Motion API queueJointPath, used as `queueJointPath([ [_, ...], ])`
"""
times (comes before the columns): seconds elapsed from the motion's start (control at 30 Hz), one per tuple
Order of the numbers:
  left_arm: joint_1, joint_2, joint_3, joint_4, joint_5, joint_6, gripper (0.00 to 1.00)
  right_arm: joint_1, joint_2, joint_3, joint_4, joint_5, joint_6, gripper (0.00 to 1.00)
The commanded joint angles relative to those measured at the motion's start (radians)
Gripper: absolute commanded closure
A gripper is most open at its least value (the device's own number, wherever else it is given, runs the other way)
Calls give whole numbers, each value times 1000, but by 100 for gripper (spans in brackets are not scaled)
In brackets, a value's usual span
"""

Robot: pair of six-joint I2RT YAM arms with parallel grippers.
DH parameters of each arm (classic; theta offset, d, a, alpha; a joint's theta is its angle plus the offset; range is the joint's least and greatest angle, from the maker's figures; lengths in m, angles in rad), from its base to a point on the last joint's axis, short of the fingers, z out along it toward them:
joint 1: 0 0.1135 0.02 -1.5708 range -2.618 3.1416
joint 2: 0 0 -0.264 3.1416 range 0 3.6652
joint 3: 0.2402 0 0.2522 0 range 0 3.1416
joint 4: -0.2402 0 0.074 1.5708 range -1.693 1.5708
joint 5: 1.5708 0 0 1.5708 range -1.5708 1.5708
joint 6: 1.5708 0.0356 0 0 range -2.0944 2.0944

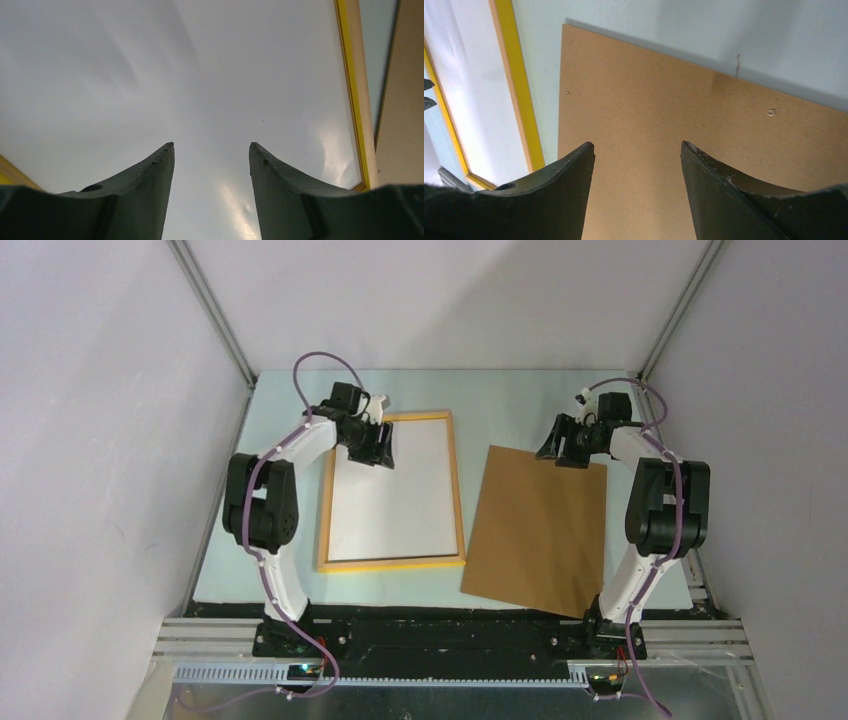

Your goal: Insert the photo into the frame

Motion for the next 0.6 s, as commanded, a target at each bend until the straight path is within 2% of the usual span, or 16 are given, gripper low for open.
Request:
queueJointPath([
  [0.0,-25,20,16,38,23,7,38,-9,-62,3,-17,34,-55,32],
  [0.3,-37,88,2,72,22,-38,38,-11,-75,3,-56,50,-86,32],
  [0.57,-36,86,-29,94,6,-42,38,-22,-77,-8,-51,41,-84,32],
])
